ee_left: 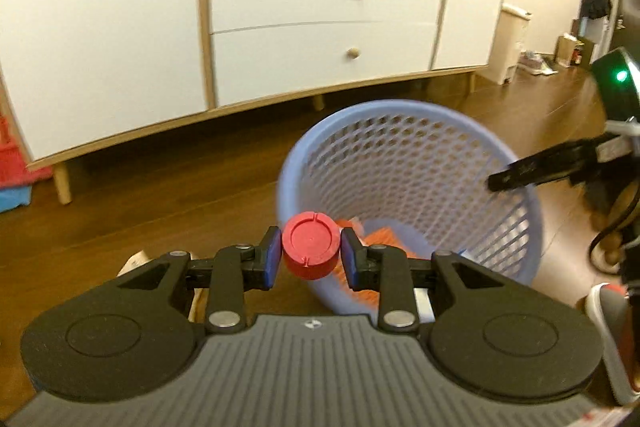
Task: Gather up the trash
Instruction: 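Carry the red cap over the basket and open the left tool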
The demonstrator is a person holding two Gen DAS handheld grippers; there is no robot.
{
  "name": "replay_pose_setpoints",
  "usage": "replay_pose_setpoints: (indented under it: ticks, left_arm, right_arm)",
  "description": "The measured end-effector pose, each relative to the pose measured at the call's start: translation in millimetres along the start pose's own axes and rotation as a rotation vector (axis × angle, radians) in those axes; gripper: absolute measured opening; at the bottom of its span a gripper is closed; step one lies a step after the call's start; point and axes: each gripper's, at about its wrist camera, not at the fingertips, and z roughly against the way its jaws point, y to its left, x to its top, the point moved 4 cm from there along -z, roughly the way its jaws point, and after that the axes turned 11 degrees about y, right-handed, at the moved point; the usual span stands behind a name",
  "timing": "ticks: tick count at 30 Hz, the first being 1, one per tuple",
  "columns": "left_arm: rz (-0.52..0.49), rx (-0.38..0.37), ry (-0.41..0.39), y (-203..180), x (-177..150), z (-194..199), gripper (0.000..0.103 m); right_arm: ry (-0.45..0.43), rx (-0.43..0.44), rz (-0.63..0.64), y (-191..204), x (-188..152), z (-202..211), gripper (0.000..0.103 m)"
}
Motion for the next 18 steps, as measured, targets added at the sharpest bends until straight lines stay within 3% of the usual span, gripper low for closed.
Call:
replay_pose_setpoints:
  ticks: [7, 9, 10, 11, 18]
  left_arm:
    - [-0.014, -0.067, -0.01, -27, 19, -15, 0.027]
    - [0.004, -0.087, -0.011, -30, 22, -22, 0.032]
    - [0.008, -0.087, -0.012, -31, 23, -24, 0.04]
    - [0.009, -0.078, -0.013, -31, 23, -25, 0.041]
    - [0.028, -0.042, 0.016, -3, 2, -12, 0.041]
  right_arm:
    - [-0.008, 0.001, 0.024, 4, 3, -2, 0.01]
    - [-0.01, 0.0, 0.028, 4, 4, -4, 0.01]
    - [-0.012, -0.002, 0.031, 5, 4, -4, 0.01]
    - [-0.012, -0.002, 0.034, 3, 5, -5, 0.01]
    - [-0.027, -0.031, 0.051, 13, 5, -6, 0.01]
